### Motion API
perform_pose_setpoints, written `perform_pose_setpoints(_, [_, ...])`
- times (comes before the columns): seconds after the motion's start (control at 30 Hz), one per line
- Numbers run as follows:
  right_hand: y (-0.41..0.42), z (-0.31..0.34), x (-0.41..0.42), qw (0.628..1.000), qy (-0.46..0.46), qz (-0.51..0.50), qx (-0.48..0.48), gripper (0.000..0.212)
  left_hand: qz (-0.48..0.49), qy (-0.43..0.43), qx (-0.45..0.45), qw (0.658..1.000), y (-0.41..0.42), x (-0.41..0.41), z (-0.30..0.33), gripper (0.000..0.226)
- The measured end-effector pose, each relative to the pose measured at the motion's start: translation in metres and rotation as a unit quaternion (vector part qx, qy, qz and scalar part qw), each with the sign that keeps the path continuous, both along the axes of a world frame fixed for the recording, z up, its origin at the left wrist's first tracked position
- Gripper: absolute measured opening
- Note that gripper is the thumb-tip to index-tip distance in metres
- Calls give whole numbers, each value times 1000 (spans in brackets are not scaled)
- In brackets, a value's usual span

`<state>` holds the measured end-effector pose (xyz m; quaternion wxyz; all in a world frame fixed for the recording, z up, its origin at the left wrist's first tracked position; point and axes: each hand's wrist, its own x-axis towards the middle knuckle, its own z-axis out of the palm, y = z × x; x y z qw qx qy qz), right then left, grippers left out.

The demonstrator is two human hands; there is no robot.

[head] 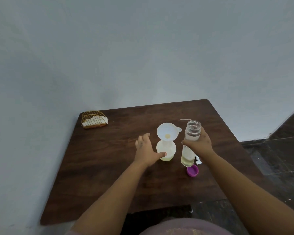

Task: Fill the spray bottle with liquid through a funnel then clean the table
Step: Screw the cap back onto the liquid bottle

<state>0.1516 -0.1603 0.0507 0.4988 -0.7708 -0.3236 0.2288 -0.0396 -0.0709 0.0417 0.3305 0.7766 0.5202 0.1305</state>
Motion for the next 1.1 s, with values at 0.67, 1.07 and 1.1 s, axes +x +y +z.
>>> perform_pose_setpoints(0.67, [-32, -31, -98, 959, 4, 282, 25, 67, 38, -185, -23, 982, -80, -53, -34, 51])
perform_pose_setpoints(1.07, [-39, -86, -29, 876, -292, 181, -339, 53, 98, -153, -11, 983, -21, -77, -52, 49])
perform_pose_setpoints(1.1, [-38, -88, -30, 872, -284, 180, -354, 53, 95, -153, -13, 984, -19, -77, -54, 49])
